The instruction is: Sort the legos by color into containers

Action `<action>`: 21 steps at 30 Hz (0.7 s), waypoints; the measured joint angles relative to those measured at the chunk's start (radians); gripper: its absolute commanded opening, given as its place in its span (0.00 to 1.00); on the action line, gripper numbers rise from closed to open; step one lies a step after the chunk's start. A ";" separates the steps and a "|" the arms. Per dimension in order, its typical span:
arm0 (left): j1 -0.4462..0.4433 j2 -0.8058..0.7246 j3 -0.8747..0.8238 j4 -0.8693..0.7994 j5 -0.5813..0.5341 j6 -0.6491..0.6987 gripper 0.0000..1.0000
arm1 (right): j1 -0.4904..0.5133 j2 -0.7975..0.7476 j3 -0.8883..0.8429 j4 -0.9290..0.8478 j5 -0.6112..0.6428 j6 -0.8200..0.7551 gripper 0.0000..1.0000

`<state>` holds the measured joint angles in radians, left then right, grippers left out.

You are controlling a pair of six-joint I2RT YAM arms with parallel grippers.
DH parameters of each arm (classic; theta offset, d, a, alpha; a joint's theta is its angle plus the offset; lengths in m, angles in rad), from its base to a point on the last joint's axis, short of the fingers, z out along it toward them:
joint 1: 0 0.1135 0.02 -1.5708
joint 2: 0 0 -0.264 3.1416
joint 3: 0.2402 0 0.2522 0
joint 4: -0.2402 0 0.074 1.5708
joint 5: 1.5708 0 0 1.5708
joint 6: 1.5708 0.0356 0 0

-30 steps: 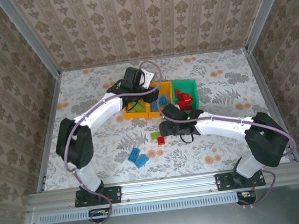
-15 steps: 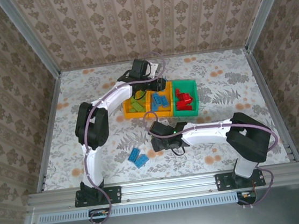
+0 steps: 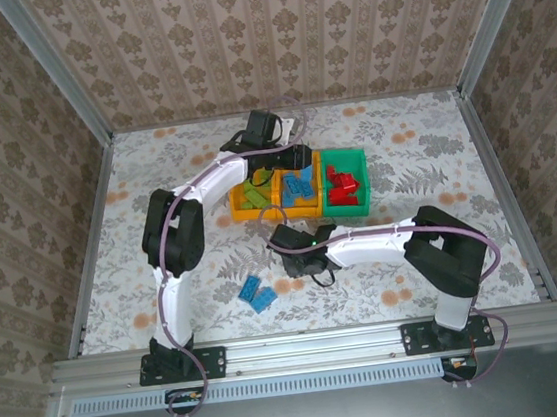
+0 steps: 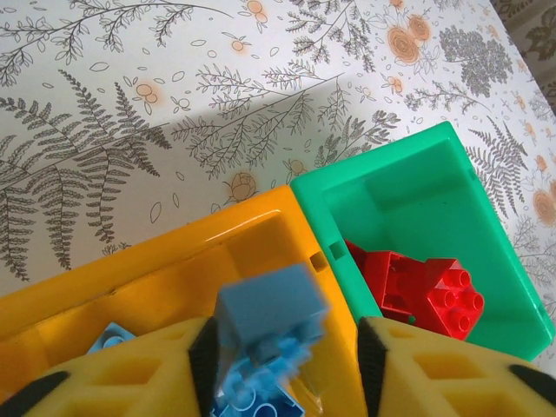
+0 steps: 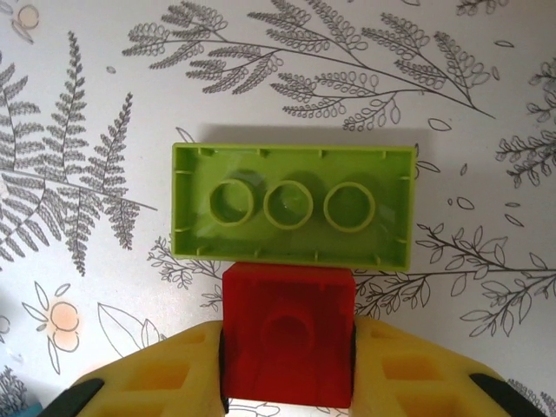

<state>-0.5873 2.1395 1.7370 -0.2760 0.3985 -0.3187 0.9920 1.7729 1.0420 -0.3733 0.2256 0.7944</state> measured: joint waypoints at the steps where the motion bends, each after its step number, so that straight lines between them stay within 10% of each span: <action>1: 0.000 0.000 0.000 0.000 -0.002 0.000 0.62 | 0.000 0.000 0.000 -0.002 0.001 0.002 0.26; 6: 0.000 -0.002 -0.003 -0.001 -0.013 -0.001 0.99 | -0.004 -0.036 -0.008 -0.042 0.016 0.001 0.26; 21: -0.011 -0.413 -0.469 0.064 -0.116 0.052 1.00 | -0.482 -0.294 0.010 -0.042 -0.063 -0.158 0.26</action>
<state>-0.5980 1.7264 1.2682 -0.2115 0.2821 -0.2668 0.5102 1.4784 1.0519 -0.4156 0.1627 0.6369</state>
